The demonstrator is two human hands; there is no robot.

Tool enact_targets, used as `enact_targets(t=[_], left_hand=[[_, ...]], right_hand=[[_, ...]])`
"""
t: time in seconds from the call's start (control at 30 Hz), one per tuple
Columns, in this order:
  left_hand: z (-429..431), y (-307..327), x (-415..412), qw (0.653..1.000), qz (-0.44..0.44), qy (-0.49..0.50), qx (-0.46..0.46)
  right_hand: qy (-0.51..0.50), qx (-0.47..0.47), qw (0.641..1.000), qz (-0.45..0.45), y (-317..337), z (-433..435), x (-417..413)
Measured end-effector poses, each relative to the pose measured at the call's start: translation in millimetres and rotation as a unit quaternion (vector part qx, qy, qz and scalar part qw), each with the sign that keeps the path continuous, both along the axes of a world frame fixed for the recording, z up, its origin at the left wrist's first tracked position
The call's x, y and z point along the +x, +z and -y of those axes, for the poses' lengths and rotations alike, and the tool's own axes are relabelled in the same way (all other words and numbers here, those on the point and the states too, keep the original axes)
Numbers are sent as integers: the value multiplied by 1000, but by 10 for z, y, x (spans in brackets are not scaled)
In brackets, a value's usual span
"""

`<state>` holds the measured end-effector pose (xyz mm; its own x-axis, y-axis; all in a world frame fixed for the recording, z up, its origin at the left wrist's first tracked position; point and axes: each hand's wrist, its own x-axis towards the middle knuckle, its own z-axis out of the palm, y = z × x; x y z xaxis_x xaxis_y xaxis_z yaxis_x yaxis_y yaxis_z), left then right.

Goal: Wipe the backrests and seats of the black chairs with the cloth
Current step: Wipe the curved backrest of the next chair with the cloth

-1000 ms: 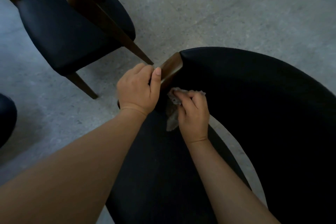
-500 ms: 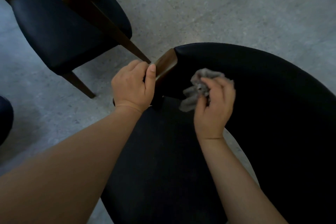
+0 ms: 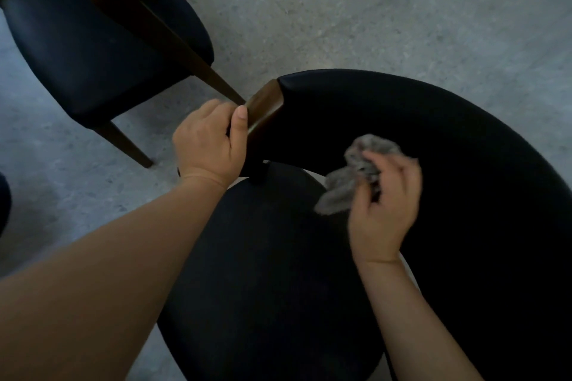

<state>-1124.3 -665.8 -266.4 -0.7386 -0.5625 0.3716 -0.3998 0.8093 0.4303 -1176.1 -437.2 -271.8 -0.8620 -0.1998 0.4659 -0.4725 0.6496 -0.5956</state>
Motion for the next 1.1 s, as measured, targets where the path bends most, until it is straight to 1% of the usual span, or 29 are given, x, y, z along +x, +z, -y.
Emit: enact_targets(t=[0.07, 0.1, 0.2, 0.23, 0.3, 0.33, 0.43, 0.5, 0.53, 0.6, 0.67, 0.7, 0.73, 0.77, 0.9, 0.97, 1.1], left_hand=[[2, 2, 3, 1000, 3, 1, -1], [-1, 6, 3, 1000, 3, 2, 0], [-17, 26, 2, 1000, 3, 6, 7], [-17, 31, 4, 1000, 4, 6, 5], [-18, 30, 2, 1000, 0, 4, 1], [-16, 29, 5, 1000, -1, 3, 2], [-9, 20, 4, 1000, -4, 0, 8], [-8, 21, 11, 1000, -5, 1, 9], [-8, 24, 10, 1000, -4, 2, 9], [-14, 30, 7, 1000, -3, 2, 11], [-16, 33, 7, 1000, -4, 2, 11], [-14, 32, 9, 1000, -4, 3, 10], [-10, 28, 9, 1000, -4, 4, 12], [-10, 21, 7, 1000, -4, 4, 13], [-5, 10, 2, 1000, -8, 6, 5], [-3, 12, 0, 1000, -8, 3, 6], [-5, 7, 4, 1000, -7, -2, 9]], right_hand=[[-29, 14, 999, -14, -73, -72, -76], [-16, 34, 999, 0, -181, -81, -66], [52, 112, 989, 87, -634, -37, 136], [57, 116, 984, 118, -722, -5, 212], [43, 77, 982, 165, -748, 56, 283], [41, 52, 985, 160, -687, 87, 289], [42, -29, 996, 80, -378, 157, 209], [12, -50, 998, 45, -268, 205, 109], [9, -48, 998, 46, -286, 235, 74], [34, 2, 995, 91, -465, 291, 111], [52, 55, 977, 200, -699, 337, 252], [45, 56, 965, 252, -761, 353, 330], [35, 40, 961, 271, -775, 362, 394], [34, 17, 966, 257, -739, 371, 437], [62, -86, 988, 112, -347, 481, 410], [68, -91, 990, 83, -271, 602, 314], [83, -59, 992, 70, -395, 783, 241]])
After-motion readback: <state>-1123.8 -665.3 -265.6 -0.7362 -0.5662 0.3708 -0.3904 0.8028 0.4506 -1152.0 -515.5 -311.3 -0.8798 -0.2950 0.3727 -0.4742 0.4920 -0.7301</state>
